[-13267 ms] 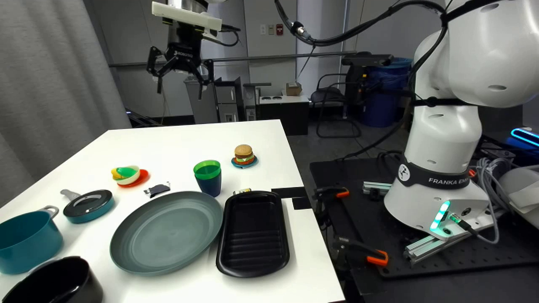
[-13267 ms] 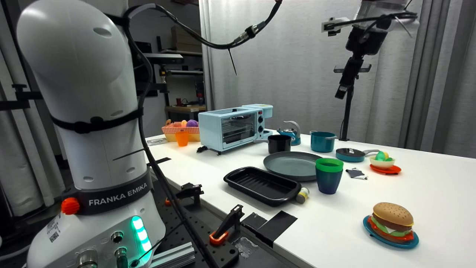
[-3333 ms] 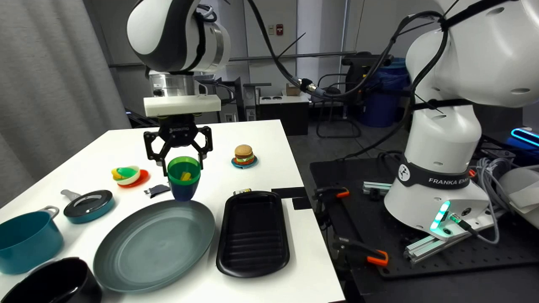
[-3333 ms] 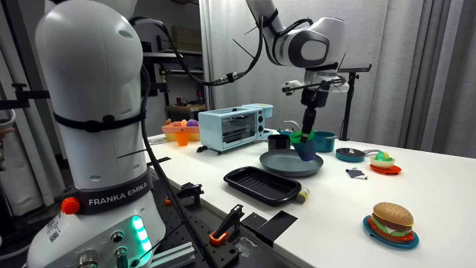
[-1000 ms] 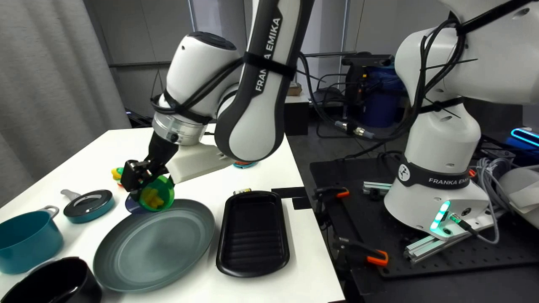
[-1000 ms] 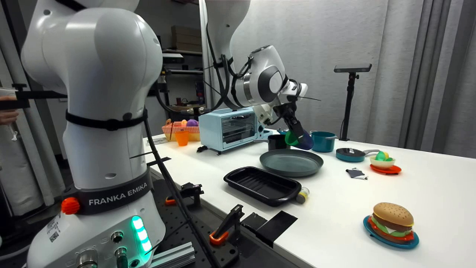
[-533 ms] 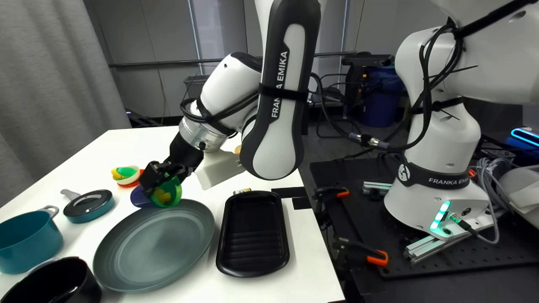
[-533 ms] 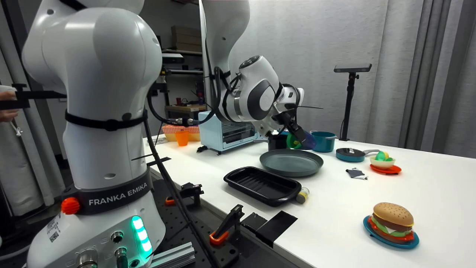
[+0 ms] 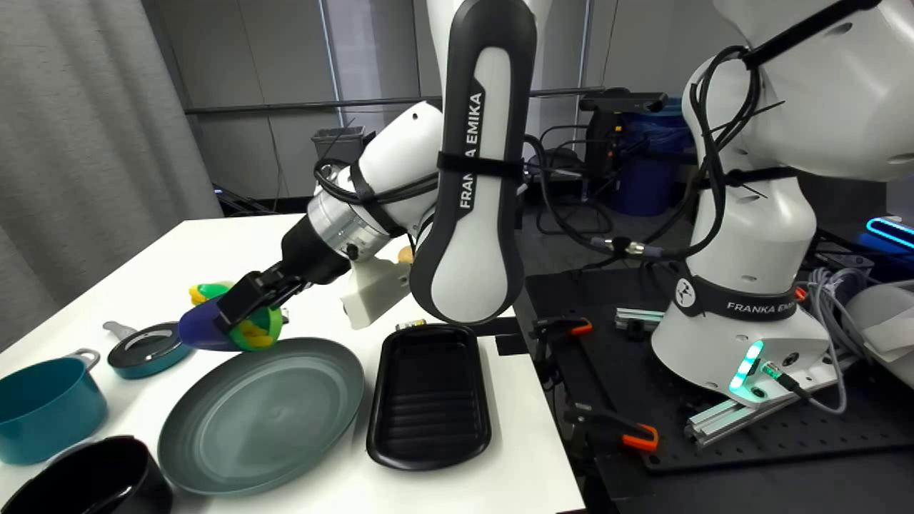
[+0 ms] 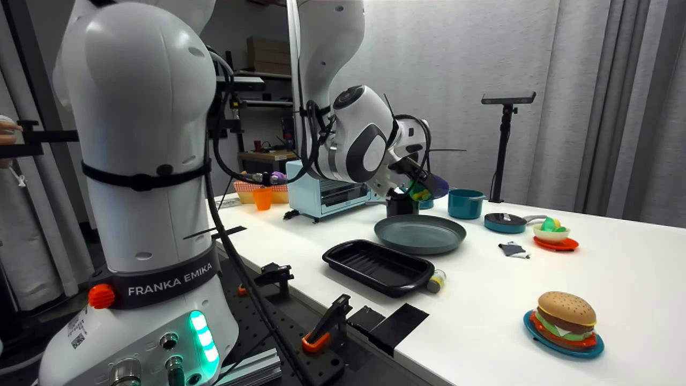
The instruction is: Pour the chips from the blue cup onto the gray plate
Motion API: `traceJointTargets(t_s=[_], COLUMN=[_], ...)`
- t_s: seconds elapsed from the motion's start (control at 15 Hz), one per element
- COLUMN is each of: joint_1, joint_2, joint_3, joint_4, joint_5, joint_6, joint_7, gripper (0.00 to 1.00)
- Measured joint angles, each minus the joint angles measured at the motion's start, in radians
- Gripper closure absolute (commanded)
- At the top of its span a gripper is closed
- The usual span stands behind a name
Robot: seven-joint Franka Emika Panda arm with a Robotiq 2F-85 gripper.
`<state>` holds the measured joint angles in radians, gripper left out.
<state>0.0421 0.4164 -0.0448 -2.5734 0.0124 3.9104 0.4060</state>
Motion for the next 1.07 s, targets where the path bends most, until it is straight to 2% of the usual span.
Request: traceJointTargets(t_s=[0.33,0.73,0.87,1.07], joint_1=[-0.099,-0.183,-0.204,-0.266], joint_2=[0.005,0.042,0.044,0.042], joint_3=[0.062,0.069,0.069,0.111], joint_4=[0.000,0.006,0.028,0.074], joint_5=[-0.101,-0.243,-0.293,-0.355], joint_6=[0.129,0.308,0.306,0.305], joint_7=[-0.003,-0.003,-0.003,-0.004], gripper=[0.43,0.43,0.43,0.43])
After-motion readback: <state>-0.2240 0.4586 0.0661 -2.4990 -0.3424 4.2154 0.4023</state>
